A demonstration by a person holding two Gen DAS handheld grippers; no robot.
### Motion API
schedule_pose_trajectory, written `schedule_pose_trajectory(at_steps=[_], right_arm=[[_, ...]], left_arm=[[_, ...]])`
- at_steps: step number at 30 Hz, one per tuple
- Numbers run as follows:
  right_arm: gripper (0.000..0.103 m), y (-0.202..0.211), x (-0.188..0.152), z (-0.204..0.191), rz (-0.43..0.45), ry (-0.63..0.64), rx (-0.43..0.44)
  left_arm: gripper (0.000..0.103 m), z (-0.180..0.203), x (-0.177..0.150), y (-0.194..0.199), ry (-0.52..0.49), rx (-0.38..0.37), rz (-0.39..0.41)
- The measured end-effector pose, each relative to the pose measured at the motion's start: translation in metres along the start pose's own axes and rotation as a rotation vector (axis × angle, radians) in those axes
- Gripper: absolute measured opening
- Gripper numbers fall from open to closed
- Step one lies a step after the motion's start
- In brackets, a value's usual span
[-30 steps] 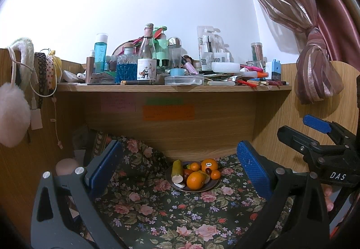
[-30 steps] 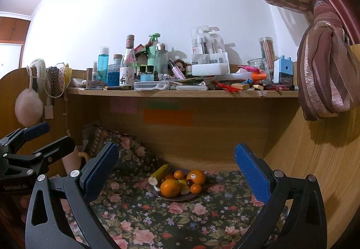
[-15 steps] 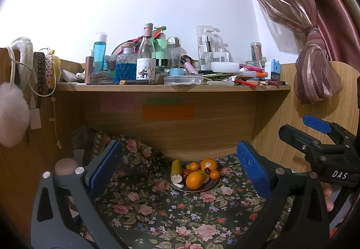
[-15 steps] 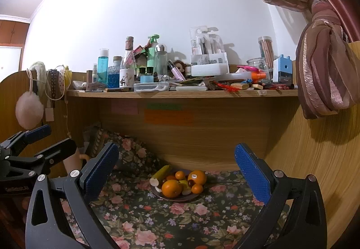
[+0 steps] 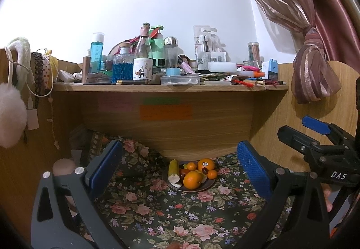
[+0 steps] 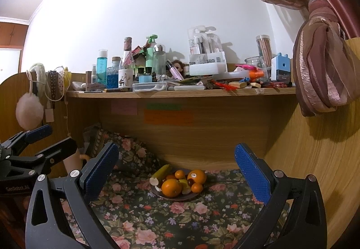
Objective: Organize fruits
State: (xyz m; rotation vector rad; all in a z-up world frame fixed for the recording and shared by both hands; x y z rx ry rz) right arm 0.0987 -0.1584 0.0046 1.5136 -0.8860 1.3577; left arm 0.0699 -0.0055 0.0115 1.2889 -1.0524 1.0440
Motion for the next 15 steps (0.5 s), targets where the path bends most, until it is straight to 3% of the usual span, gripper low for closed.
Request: schedule_pose_trajectory(at_steps=[15], right_arm=[[0.103, -0.0017, 0.0004, 0.0005, 0.0, -0.003, -0.006]], left_arm=[[0.103, 0.0009, -0.0034, -0.0068, 0.012, -0.024, -0.019]])
Point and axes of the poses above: each gripper's, at about its wrist camera, not at the fingertips, and y roughly against the way its jaws point, z to its right, x to its top, the point moved 8 cm from there along -y, roughly the way its jaws point, and after that the axes turned 4 degrees about -z, right-handed, at the moved point
